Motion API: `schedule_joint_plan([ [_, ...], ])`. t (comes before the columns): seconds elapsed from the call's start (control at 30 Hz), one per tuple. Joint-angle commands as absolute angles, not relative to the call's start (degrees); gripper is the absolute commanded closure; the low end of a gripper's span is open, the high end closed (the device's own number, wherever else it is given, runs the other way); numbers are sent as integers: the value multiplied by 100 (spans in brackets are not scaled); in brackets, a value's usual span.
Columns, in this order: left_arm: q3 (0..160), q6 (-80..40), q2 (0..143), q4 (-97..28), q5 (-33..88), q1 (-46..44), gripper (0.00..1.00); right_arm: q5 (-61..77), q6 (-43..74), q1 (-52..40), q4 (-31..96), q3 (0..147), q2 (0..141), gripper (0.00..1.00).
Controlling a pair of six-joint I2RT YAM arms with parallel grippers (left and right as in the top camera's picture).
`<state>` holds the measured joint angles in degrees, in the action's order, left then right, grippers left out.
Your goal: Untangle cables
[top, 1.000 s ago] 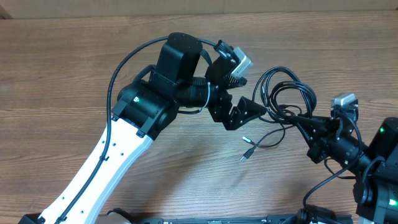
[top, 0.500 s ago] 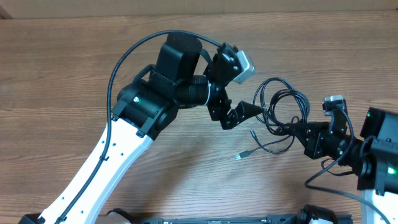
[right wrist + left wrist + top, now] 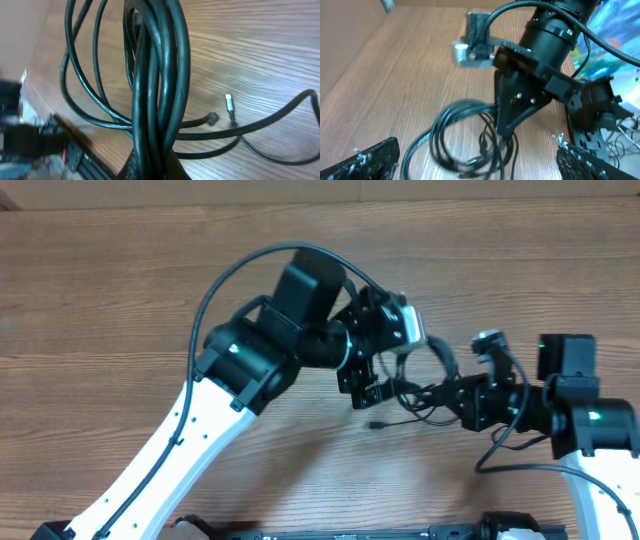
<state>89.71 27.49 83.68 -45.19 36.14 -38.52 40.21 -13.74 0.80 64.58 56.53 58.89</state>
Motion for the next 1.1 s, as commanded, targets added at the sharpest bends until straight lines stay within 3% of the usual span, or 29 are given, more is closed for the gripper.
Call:
schedule_joint_plan([
  [0.0,9056,2707,8350,-4654,3411,-3909,0,3992,-1378,-353,6298,5739,5852,96],
  [0.13,9056,2506,8506,-5013,3406,-3940,0,3990,-1332,-683,6025,5739,5852,96],
  [0.23,9056,2506,8617,-5343,3387,-3940,10,3988,-1334,-701,5979,5739,5852,96],
  [0.27,9056,2504,8635,-5417,3354,-3940,10,3986,-1334,-701,5979,5739,5852,96],
  [0.33,9056,2462,8641,-5540,3179,-3942,0,3964,-1337,-703,5979,5739,5852,96],
  [0.53,9056,1002,8641,-5671,1282,-3940,1,3839,-1334,-701,5981,5739,5852,96],
  [0.73,9056,882,8650,-5649,2523,-3959,0,3841,-1219,-701,5752,5739,5852,96],
  [1.07,9056,921,8659,-5607,2506,-4333,0,3997,-1052,-703,5647,5739,5852,96],
])
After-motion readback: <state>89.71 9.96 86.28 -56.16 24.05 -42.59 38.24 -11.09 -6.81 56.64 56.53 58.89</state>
